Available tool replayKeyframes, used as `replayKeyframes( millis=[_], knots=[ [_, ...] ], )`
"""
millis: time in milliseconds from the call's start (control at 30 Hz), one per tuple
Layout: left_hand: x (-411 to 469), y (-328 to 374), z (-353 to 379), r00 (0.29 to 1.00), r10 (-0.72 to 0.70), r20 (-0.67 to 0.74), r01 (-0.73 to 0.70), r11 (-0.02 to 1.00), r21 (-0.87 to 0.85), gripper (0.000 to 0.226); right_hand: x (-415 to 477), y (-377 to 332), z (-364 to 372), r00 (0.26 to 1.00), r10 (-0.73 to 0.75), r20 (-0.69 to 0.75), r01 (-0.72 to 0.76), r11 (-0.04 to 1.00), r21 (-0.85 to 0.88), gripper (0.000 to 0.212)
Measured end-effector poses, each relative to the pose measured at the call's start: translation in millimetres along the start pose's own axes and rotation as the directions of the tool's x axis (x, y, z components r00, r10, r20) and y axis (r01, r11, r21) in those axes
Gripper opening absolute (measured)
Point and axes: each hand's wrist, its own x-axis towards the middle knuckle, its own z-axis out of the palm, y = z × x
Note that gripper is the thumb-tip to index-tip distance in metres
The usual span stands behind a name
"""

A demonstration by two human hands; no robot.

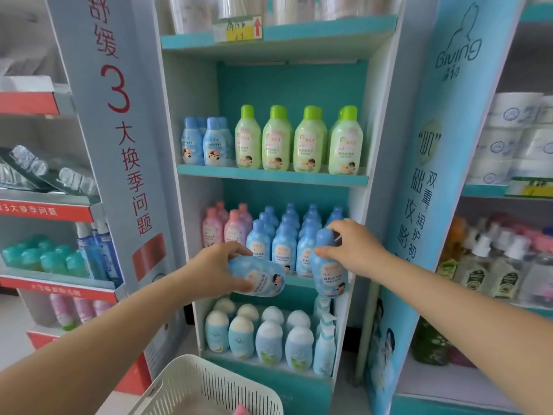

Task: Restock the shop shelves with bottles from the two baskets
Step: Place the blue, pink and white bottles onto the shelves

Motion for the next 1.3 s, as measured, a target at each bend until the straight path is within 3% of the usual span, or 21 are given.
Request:
replayKeyframes(
  millis=[200, 400, 567, 700, 967, 1300],
  knots=[
    [24, 5, 9, 0.998, -0.012, -0.058, 0.006, 0.995, -0.099, 0.051, 31, 8, -14, 0.996, 0.031, -0.080, -0.044, 0.986, -0.159, 0.036],
    [51, 11, 17, 0.995, 0.006, -0.104, -0.014, 0.997, -0.076, 0.057, 62, 11, -24, 0.996, 0.074, -0.042, -0.083, 0.965, -0.248, 0.054],
    [68, 16, 24, 0.992, 0.033, -0.120, -0.039, 0.998, -0.052, 0.058, 81, 15, -20, 0.998, 0.065, 0.004, -0.059, 0.935, -0.351, 0.044],
    [78, 17, 31, 0.984, 0.052, -0.171, -0.055, 0.998, -0.018, 0.058, 91, 24, -10, 0.993, 0.114, -0.017, -0.112, 0.920, -0.375, 0.054],
    [89, 19, 40, 0.970, 0.073, -0.230, -0.075, 0.997, 0.002, 0.054, 114, 34, 12, 0.972, 0.193, -0.135, -0.235, 0.845, -0.481, 0.011],
    [95, 19, 53, 0.980, 0.103, -0.171, -0.094, 0.994, 0.057, 0.057, 138, 41, 37, 0.952, 0.293, -0.084, -0.298, 0.832, -0.468, 0.039]
  ],
)
